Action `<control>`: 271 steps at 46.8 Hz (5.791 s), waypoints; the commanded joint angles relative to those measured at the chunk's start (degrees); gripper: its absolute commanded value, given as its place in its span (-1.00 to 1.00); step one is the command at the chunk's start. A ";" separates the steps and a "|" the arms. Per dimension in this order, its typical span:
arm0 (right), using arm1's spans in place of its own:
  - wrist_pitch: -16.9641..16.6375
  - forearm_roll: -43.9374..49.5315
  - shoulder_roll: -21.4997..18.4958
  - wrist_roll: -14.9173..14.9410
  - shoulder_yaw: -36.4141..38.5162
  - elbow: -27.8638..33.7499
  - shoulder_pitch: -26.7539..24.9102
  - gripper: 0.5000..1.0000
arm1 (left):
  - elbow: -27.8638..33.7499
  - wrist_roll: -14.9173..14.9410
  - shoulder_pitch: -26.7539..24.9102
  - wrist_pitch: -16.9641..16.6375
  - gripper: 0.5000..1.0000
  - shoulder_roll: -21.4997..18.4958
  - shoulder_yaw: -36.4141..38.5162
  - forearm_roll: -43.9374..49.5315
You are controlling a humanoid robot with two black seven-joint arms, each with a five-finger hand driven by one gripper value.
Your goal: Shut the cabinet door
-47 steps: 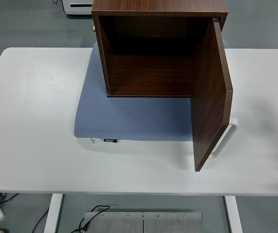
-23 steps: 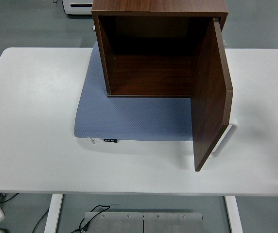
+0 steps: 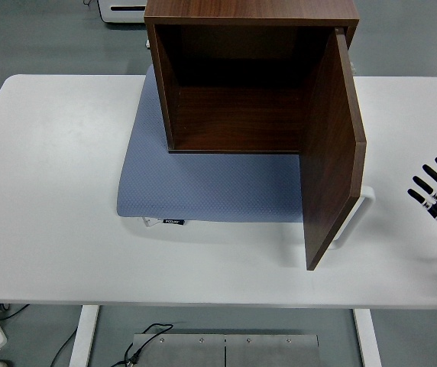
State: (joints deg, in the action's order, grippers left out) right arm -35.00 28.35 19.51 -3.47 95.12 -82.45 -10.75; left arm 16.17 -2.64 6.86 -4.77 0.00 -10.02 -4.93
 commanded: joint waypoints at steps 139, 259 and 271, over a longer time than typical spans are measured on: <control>0.00 0.22 -19.51 -0.05 -30.61 23.47 41.16 1.00 | 0.09 0.00 -0.61 0.11 1.00 0.00 0.09 0.00; 0.00 1.10 -12.30 0.22 -16.64 11.88 24.12 1.00 | 0.09 0.00 -1.93 0.29 1.00 0.00 0.09 0.00; 0.00 1.01 -10.89 0.22 -10.67 9.68 20.25 1.00 | 0.00 0.00 -1.93 0.37 1.00 0.00 0.09 0.00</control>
State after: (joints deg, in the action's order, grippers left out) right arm -35.00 29.35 8.54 -3.25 82.99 -72.65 10.18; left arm 16.26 -2.64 4.92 -4.42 0.00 -9.93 -4.92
